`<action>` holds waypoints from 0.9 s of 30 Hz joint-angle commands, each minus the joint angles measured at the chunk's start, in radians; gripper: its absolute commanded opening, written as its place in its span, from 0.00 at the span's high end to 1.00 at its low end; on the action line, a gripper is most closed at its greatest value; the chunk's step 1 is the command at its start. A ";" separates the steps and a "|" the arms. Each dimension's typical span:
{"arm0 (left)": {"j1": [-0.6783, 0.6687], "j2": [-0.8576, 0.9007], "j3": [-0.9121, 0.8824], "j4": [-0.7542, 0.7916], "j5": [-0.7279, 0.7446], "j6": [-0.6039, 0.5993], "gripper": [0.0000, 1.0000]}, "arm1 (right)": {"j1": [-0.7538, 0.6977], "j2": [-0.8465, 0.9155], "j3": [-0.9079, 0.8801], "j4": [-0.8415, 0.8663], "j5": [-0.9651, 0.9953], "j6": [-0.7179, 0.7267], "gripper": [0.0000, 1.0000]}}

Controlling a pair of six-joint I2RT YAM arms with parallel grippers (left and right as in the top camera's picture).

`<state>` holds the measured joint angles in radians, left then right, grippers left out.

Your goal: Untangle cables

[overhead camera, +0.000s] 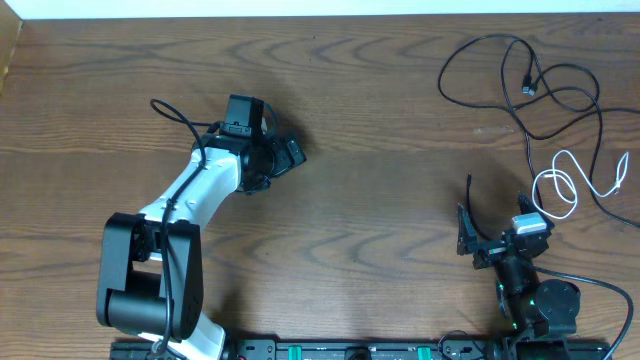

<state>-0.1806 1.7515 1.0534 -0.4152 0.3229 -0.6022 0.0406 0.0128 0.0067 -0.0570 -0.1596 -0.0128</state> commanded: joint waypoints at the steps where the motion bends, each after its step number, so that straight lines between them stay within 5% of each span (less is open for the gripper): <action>1: -0.002 -0.001 -0.003 -0.003 -0.011 -0.001 0.02 | 0.000 -0.006 -0.001 -0.006 0.011 -0.011 0.01; 27: -0.002 -0.001 -0.003 -0.003 -0.075 0.033 0.02 | 0.000 -0.006 -0.001 -0.006 0.011 -0.011 0.01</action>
<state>-0.1806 1.7515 1.0534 -0.4152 0.3157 -0.5972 0.0406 0.0128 0.0067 -0.0570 -0.1600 -0.0124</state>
